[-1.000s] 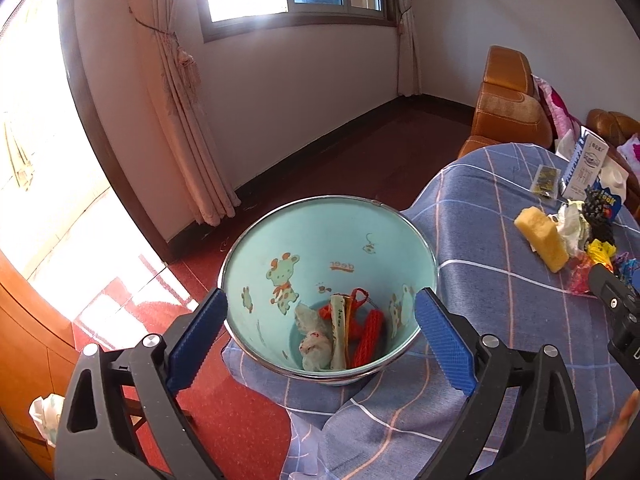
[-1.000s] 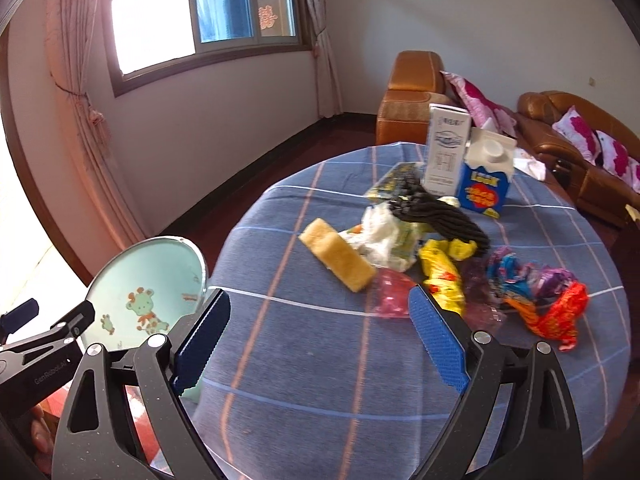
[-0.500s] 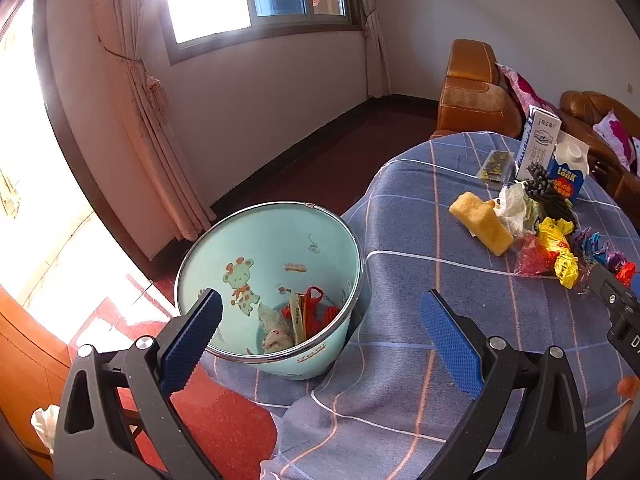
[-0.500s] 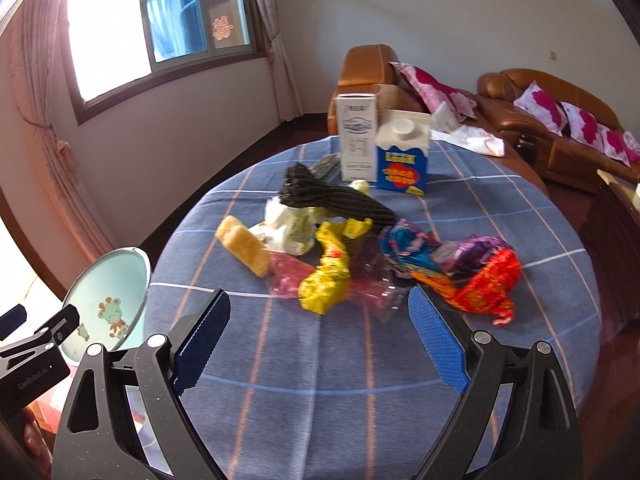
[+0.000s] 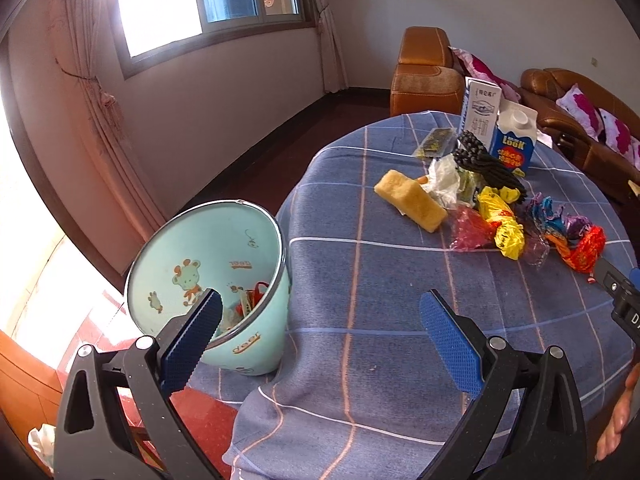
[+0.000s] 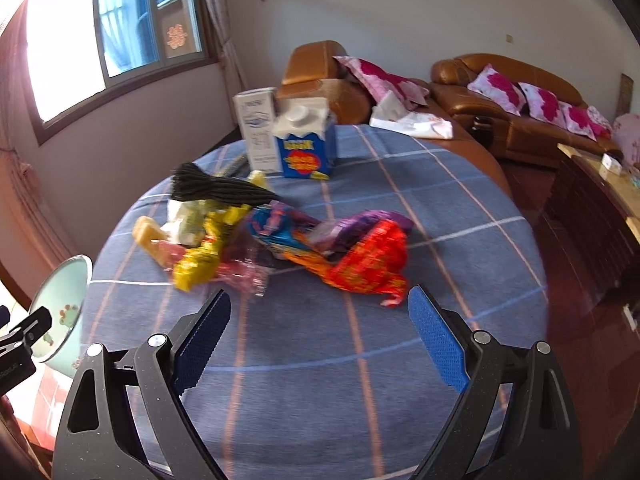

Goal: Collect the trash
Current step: 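Move both tools back toward the remaining trash pile, then close the right tool on the red wrapper while the left tool grips the yellow bag, then carry the yellow bag and red wrapper over the blue bin with both tools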

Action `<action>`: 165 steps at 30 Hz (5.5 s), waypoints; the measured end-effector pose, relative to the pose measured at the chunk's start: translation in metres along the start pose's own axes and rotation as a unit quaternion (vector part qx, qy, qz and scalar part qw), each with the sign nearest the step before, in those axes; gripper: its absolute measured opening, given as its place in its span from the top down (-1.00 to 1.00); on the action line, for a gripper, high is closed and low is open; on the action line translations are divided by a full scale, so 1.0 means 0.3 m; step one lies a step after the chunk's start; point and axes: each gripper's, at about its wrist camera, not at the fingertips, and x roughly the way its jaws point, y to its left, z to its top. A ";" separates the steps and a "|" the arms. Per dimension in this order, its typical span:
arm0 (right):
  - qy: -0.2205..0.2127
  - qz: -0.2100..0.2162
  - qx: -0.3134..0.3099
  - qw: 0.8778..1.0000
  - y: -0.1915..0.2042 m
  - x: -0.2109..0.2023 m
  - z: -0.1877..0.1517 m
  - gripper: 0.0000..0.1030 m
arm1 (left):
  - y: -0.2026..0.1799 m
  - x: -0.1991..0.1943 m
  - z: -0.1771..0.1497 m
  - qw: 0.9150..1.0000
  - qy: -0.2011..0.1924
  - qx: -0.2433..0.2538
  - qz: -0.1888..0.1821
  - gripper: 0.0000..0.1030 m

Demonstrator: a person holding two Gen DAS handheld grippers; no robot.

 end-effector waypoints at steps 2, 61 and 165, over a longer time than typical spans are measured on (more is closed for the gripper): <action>0.002 -0.013 0.007 1.000 -0.043 0.011 -0.001 -0.72 | -0.020 0.010 -0.006 1.000 0.003 0.002 -0.012 -0.88; -0.012 0.042 0.034 0.998 -0.152 0.088 0.140 0.42 | -0.425 0.198 0.148 0.987 0.026 0.064 -0.147 0.41; 0.113 0.193 -0.198 0.954 1.176 0.285 -0.075 0.34 | 0.644 0.358 -0.101 0.983 0.101 -0.143 0.054 0.41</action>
